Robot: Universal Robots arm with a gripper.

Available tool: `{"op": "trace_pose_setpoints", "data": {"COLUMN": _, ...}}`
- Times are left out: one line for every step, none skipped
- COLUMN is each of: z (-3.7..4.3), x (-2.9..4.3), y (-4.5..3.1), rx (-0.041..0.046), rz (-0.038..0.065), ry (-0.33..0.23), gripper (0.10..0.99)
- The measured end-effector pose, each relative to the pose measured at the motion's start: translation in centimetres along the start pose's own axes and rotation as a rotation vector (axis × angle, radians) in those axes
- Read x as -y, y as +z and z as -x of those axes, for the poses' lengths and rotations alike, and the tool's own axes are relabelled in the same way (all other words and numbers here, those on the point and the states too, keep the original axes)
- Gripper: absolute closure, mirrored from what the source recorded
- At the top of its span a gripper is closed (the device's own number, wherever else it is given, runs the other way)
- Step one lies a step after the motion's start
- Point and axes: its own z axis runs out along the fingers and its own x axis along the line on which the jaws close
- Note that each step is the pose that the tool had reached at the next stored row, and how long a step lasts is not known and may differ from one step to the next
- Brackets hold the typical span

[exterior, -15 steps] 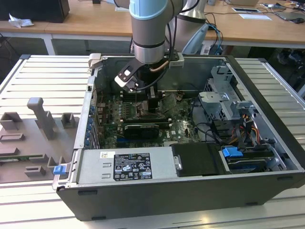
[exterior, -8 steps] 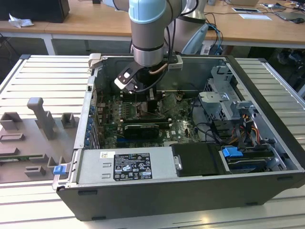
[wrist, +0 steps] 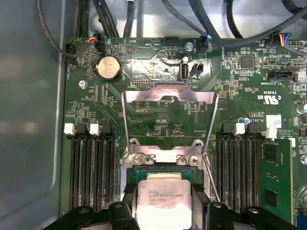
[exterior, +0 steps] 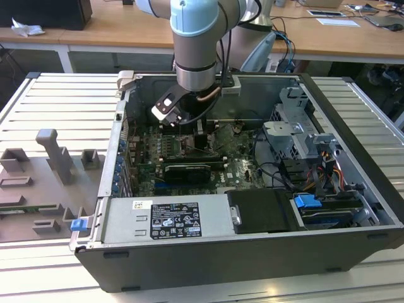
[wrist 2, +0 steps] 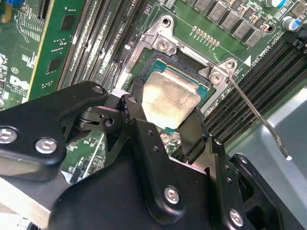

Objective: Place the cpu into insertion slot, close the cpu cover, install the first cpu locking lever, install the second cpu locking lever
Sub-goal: 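Place the cpu into insertion slot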

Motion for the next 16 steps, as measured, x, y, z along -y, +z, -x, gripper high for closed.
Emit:
{"op": "trace_pose_setpoints", "data": {"z": 0.01, "x": 0.01, "y": 0.03, "rx": 0.0002, "rz": 0.000, "ry": 0.001, "gripper": 0.545}}
{"op": "trace_pose_setpoints", "data": {"z": 0.01, "x": 0.01, "y": 0.04, "rx": 0.0004, "rz": 0.000, "ry": 0.001, "gripper": 0.545}}
{"op": "trace_pose_setpoints", "data": {"z": 0.00, "x": 0.01, "y": 0.05, "rx": 0.0003, "rz": 0.000, "ry": 0.001, "gripper": 0.545}}
{"op": "trace_pose_setpoints", "data": {"z": 0.00, "x": 0.01, "y": 0.06, "rx": 0.0001, "rz": 0.000, "ry": 0.001, "gripper": 0.545}}
{"op": "trace_pose_setpoints", "data": {"z": 0.00, "x": 0.01, "y": 0.06, "rx": 0.0001, "rz": 0.000, "ry": 0.001, "gripper": 0.545}}
{"op": "trace_pose_setpoints", "data": {"z": 0.00, "x": 0.00, "y": 0.06, "rx": 0.0000, "rz": 0.000, "ry": 0.001, "gripper": 0.545}}
{"op": "trace_pose_setpoints", "data": {"z": -0.01, "x": 0.00, "y": 0.07, "rx": -0.0003, "rz": 0.001, "ry": 0.001, "gripper": 0.533}}
{"op": "trace_pose_setpoints", "data": {"z": 0.01, "x": 0.00, "y": 0.07, "rx": -0.0003, "rz": 0.000, "ry": 0.001, "gripper": 0.533}}
{"op": "trace_pose_setpoints", "data": {"z": 0.05, "x": 0.00, "y": 0.06, "rx": 0.0000, "rz": 0.000, "ry": 0.001, "gripper": 0.471}}
{"op": "trace_pose_setpoints", "data": {"z": 0.09, "x": 0.00, "y": 0.06, "rx": 0.0000, "rz": 0.000, "ry": 0.001, "gripper": 0.471}}
{"op": "trace_pose_setpoints", "data": {"z": 0.12, "x": 0.01, "y": 0.07, "rx": -0.0001, "rz": 0.000, "ry": 0.001, "gripper": 0.471}}
{"op": "trace_pose_setpoints", "data": {"z": 0.13, "x": 0.01, "y": 0.07, "rx": -0.0001, "rz": 0.000, "ry": 0.001, "gripper": 0.471}}
{"op": "trace_pose_setpoints", "data": {"z": 0.14, "x": 0.00, "y": 0.06, "rx": 0.0000, "rz": 0.000, "ry": 0.001, "gripper": 0.471}}
{"op": "trace_pose_setpoints", "data": {"z": 0.15, "x": 0.00, "y": 0.06, "rx": 0.0000, "rz": 0.000, "ry": 0.001, "gripper": 0.471}}
{"op": "trace_pose_setpoints", "data": {"z": 0.16, "x": 0.01, "y": 0.06, "rx": 0.0000, "rz": 0.000, "ry": 0.001, "gripper": 0.471}}
{"op": "trace_pose_setpoints", "data": {"z": 0.17, "x": 0.00, "y": 0.06, "rx": 0.0001, "rz": 0.000, "ry": 0.001, "gripper": 0.471}}
